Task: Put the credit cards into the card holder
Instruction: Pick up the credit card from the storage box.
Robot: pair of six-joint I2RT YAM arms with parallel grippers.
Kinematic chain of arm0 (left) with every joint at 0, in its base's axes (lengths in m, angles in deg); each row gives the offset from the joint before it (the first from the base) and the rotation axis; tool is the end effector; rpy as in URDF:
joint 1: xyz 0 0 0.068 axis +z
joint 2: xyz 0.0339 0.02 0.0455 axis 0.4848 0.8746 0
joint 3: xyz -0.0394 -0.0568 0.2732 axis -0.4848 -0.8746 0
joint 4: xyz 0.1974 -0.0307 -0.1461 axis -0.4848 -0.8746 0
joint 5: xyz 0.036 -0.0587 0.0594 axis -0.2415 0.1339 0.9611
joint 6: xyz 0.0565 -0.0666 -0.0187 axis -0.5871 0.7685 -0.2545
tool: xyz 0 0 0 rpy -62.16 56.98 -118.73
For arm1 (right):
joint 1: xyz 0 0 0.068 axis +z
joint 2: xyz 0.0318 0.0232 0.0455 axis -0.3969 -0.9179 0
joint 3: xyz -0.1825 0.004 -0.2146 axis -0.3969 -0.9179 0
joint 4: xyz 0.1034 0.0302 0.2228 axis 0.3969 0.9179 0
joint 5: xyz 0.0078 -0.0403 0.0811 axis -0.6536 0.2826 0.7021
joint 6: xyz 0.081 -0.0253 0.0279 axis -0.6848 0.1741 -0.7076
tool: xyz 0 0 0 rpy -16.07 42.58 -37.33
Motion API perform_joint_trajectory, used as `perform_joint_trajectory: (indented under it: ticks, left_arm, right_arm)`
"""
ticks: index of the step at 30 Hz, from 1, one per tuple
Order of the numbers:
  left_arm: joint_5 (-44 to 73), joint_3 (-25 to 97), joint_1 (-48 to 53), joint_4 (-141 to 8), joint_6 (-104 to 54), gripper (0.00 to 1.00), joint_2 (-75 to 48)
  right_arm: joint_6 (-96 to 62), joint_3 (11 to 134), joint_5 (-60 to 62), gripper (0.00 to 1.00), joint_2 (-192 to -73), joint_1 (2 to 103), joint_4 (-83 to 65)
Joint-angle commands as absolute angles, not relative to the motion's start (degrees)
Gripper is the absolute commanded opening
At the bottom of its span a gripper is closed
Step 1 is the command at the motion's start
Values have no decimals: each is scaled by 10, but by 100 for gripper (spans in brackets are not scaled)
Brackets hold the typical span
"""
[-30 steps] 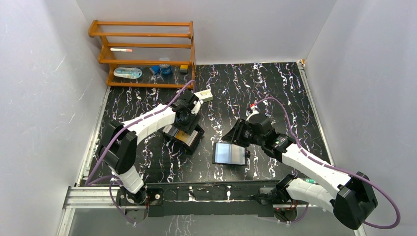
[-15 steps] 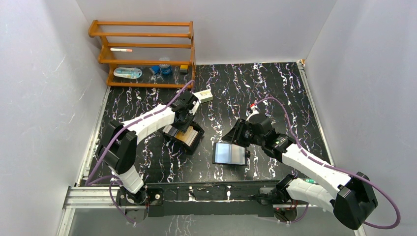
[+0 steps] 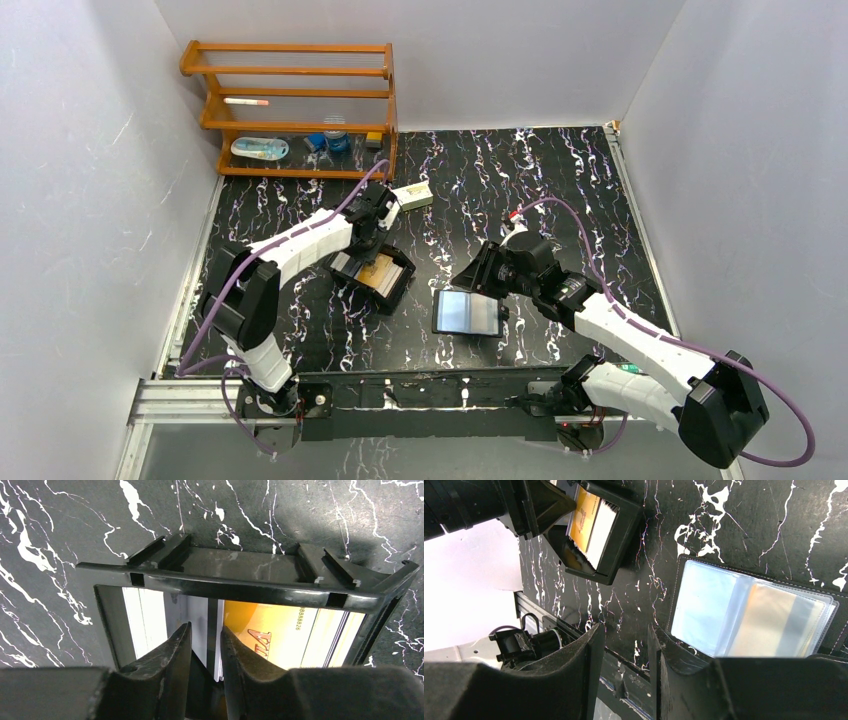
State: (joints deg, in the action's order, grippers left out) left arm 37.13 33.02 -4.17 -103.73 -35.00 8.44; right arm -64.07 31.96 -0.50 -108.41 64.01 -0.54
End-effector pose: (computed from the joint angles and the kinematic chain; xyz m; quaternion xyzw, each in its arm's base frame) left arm 0.3062 -0.1765 0.1951 0.2376 0.9358 0.0477 0.2562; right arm 0.1751 0.1611 0.2355 0.0738 0.8643 0.3941 0.3037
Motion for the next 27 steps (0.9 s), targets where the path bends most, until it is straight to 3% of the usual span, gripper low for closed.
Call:
perform_joint_trajectory:
  ticks: [1,14,21,27]
  left_arm:
    - [368,323,-37,-1041,-359,24,94]
    - [405,335,-35,-1048,-362,16,100]
    - [415,346,-35,-1052,-355,24,94]
    - [420,351,-34,-1057,-359,25,92]
  right_arm:
    - [-633,327,-15,45,-1070,643,-18]
    - [-635,326,-14,45,-1071,642,-20]
    - [-635,326,-16,45,-1072,642,-20]
    - [-635,325,-16,45,-1074,642,-22]
